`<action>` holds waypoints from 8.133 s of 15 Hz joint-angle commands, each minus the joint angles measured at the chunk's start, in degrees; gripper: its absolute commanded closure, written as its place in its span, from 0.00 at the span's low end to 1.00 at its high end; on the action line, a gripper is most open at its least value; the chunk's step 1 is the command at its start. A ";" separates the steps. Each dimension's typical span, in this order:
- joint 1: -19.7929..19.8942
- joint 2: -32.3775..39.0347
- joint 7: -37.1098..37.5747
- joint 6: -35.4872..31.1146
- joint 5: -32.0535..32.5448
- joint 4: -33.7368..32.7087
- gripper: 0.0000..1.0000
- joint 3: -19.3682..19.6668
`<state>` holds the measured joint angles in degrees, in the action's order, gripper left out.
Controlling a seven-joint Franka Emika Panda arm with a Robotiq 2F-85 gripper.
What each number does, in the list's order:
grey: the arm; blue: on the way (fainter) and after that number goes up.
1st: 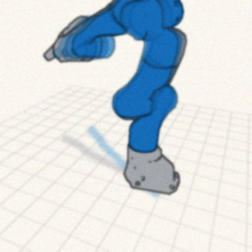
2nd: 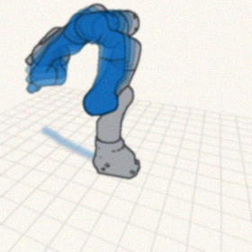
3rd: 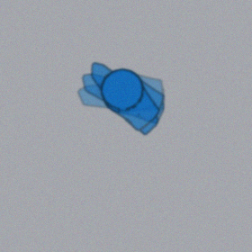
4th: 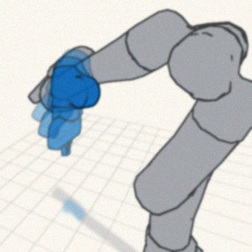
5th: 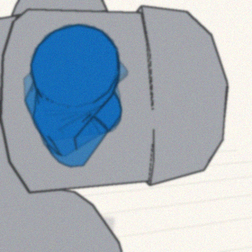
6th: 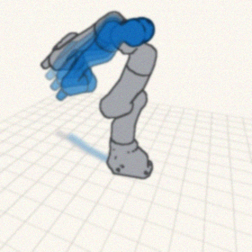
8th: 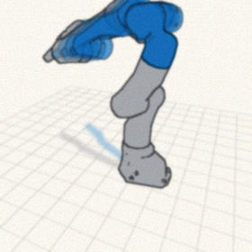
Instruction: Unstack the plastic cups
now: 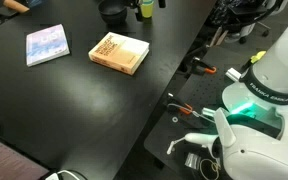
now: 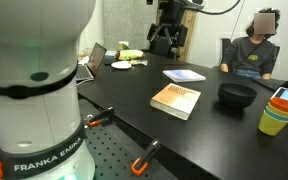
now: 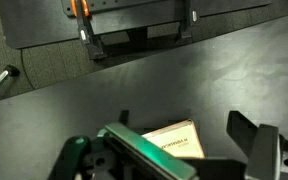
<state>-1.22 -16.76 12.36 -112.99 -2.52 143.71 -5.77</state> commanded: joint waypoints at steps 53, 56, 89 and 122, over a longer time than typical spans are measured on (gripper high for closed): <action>20.30 64.50 2.85 -15.93 -6.27 -67.81 0.73 18.23; 20.20 64.68 3.15 -14.59 -6.24 -68.45 0.95 18.21; 20.68 49.74 11.66 -22.89 -8.61 -40.70 0.95 22.52; 16.91 66.29 27.35 -13.15 -6.99 -68.67 0.00 22.41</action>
<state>14.42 46.30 38.70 -129.29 -8.89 81.61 17.61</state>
